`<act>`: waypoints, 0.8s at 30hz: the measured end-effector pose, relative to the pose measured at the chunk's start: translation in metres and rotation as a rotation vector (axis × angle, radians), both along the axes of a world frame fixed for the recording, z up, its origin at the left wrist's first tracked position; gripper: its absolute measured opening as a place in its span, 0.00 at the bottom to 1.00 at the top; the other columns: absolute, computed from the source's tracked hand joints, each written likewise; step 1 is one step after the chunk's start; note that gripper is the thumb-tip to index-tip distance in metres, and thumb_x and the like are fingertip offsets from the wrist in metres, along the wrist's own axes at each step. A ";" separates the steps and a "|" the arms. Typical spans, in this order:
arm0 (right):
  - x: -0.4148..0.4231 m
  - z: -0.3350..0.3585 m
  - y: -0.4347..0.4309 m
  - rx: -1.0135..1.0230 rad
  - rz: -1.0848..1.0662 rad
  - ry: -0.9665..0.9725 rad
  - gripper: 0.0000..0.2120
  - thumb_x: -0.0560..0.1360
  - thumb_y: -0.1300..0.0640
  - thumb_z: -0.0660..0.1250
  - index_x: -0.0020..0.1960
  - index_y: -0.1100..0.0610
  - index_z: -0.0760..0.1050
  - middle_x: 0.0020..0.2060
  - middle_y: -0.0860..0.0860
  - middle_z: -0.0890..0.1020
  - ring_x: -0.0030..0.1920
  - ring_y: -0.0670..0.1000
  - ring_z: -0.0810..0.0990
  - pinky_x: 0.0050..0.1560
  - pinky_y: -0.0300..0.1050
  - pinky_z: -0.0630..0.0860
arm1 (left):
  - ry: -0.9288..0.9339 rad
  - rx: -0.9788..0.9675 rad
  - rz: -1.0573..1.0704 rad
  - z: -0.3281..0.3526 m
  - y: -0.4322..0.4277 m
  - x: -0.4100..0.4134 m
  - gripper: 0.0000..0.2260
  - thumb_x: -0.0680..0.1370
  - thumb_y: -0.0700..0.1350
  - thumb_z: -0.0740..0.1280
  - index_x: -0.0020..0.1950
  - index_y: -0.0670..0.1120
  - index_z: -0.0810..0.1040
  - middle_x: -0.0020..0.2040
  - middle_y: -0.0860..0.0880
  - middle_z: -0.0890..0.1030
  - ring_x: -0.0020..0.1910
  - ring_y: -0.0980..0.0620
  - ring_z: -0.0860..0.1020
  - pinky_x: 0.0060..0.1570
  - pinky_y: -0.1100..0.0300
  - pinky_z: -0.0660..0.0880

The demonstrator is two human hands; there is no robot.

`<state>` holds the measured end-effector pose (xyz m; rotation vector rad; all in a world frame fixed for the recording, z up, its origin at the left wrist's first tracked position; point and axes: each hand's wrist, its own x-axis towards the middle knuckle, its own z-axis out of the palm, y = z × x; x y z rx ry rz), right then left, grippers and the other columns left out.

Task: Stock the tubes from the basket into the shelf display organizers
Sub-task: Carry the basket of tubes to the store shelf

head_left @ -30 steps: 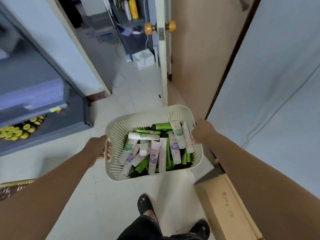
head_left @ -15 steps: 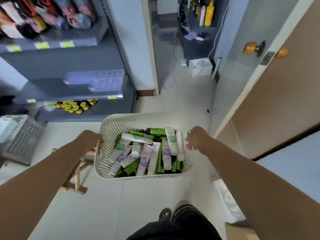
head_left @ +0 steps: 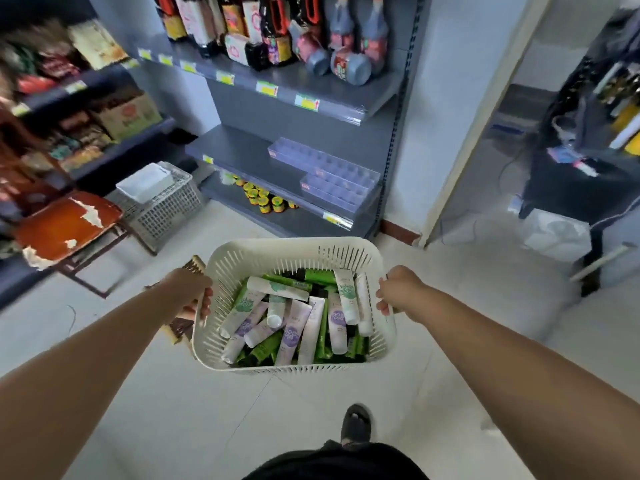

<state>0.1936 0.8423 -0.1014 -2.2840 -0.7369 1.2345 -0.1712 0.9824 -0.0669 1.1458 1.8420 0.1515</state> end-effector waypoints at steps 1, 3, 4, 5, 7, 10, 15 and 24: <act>0.000 0.002 0.019 0.007 0.028 0.006 0.08 0.73 0.67 0.63 0.50 0.61 0.77 0.42 0.61 0.84 0.41 0.62 0.87 0.47 0.60 0.84 | 0.001 0.002 0.039 -0.001 0.006 -0.004 0.09 0.81 0.39 0.64 0.44 0.36 0.80 0.34 0.39 0.79 0.26 0.45 0.78 0.26 0.56 0.79; 0.001 0.006 0.058 0.014 0.098 -0.005 0.08 0.74 0.69 0.65 0.50 0.61 0.78 0.43 0.60 0.84 0.41 0.61 0.87 0.45 0.58 0.85 | 0.010 0.016 0.122 -0.004 0.023 -0.010 0.10 0.81 0.39 0.65 0.44 0.35 0.80 0.34 0.39 0.80 0.25 0.45 0.78 0.24 0.57 0.79; 0.001 0.005 0.078 0.013 0.128 -0.015 0.08 0.74 0.68 0.65 0.51 0.61 0.78 0.44 0.60 0.84 0.41 0.60 0.87 0.45 0.58 0.85 | 0.018 0.026 0.162 -0.006 0.031 -0.013 0.09 0.81 0.39 0.65 0.44 0.35 0.81 0.33 0.39 0.80 0.25 0.45 0.78 0.25 0.56 0.79; 0.000 0.005 0.096 0.013 0.142 -0.014 0.08 0.76 0.67 0.64 0.52 0.60 0.77 0.45 0.59 0.83 0.41 0.60 0.87 0.45 0.57 0.85 | 0.022 0.030 0.197 -0.008 0.038 -0.016 0.09 0.80 0.38 0.65 0.45 0.35 0.81 0.33 0.39 0.80 0.25 0.45 0.78 0.25 0.56 0.79; -0.004 0.005 0.131 0.023 0.164 0.003 0.07 0.79 0.64 0.61 0.53 0.60 0.76 0.45 0.58 0.83 0.41 0.58 0.87 0.45 0.57 0.85 | 0.027 0.033 0.252 -0.010 0.052 -0.023 0.08 0.80 0.38 0.65 0.46 0.35 0.81 0.32 0.40 0.80 0.26 0.45 0.78 0.26 0.55 0.79; -0.013 -0.001 0.186 0.012 0.215 -0.009 0.06 0.81 0.62 0.59 0.51 0.59 0.75 0.45 0.57 0.83 0.41 0.56 0.87 0.46 0.56 0.85 | -0.009 0.030 0.309 -0.014 0.081 -0.033 0.10 0.81 0.42 0.68 0.48 0.34 0.81 0.34 0.41 0.80 0.26 0.46 0.77 0.27 0.56 0.79; -0.035 -0.024 0.289 -0.044 0.311 -0.081 0.06 0.77 0.66 0.63 0.51 0.59 0.75 0.47 0.57 0.83 0.45 0.58 0.86 0.46 0.57 0.85 | 0.009 0.028 0.330 -0.028 0.152 -0.051 0.11 0.81 0.43 0.70 0.46 0.34 0.80 0.33 0.41 0.79 0.25 0.47 0.76 0.27 0.58 0.77; -0.085 -0.029 0.461 0.011 0.370 -0.076 0.06 0.80 0.63 0.60 0.51 0.62 0.76 0.43 0.60 0.84 0.42 0.58 0.86 0.45 0.57 0.85 | 0.028 -0.011 0.397 -0.030 0.302 -0.106 0.10 0.79 0.40 0.72 0.45 0.33 0.80 0.32 0.41 0.81 0.27 0.45 0.80 0.29 0.56 0.79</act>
